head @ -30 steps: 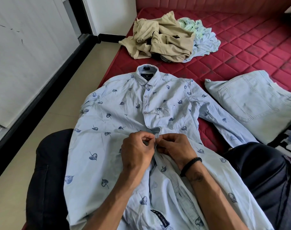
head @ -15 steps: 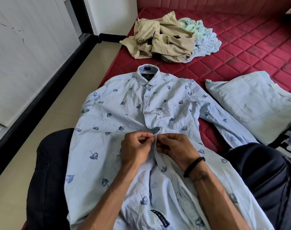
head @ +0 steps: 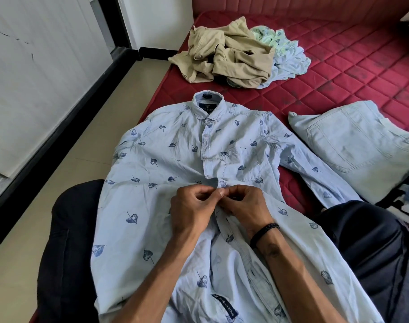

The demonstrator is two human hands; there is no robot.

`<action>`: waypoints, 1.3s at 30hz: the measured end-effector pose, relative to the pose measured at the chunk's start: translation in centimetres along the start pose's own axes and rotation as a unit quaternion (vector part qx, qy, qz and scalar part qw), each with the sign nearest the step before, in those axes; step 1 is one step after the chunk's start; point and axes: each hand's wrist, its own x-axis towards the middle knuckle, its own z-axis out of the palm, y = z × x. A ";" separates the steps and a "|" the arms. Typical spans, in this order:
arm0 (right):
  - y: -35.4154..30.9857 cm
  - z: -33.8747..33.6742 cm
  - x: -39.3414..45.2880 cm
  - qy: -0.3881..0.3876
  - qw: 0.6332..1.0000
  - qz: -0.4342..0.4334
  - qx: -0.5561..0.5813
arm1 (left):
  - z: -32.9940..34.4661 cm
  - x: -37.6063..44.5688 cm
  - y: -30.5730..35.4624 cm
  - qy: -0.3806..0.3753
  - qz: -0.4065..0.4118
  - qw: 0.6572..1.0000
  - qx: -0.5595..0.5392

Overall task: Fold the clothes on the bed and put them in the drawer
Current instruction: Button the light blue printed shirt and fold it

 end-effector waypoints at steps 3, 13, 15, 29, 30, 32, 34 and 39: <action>-0.3 0.2 -0.3 -0.007 1.000 -0.021 -0.005 | 0.1 0.1 -0.1 0.020 0.017 0.999 0.019; -0.3 0.6 -0.2 0.032 0.997 -0.058 -0.046 | 0.2 0.6 -0.3 0.040 0.052 0.998 -0.001; -0.3 0.8 -0.1 0.041 0.994 -0.073 -0.067 | 0.3 0.7 -0.2 0.042 0.056 0.997 -0.011; -0.1 1.9 0.0 0.075 0.973 -0.145 -0.161 | 0.8 1.1 -0.8 0.056 0.042 0.994 -0.084; -0.3 1.8 0.1 0.056 0.993 -0.081 -0.065 | 0.9 1.3 -1.0 0.048 0.035 0.993 -0.097; -1.0 1.5 0.1 -0.011 0.988 0.061 0.145 | 1.0 1.6 -1.4 0.030 0.028 0.992 -0.117; -1.6 0.8 0.6 -0.064 0.965 0.142 0.213 | 1.0 2.1 -1.4 0.011 0.023 0.991 -0.130; -3.9 -0.4 3.6 -0.131 0.938 0.222 0.232 | -0.4 4.4 0.0 -0.073 0.042 0.979 -0.185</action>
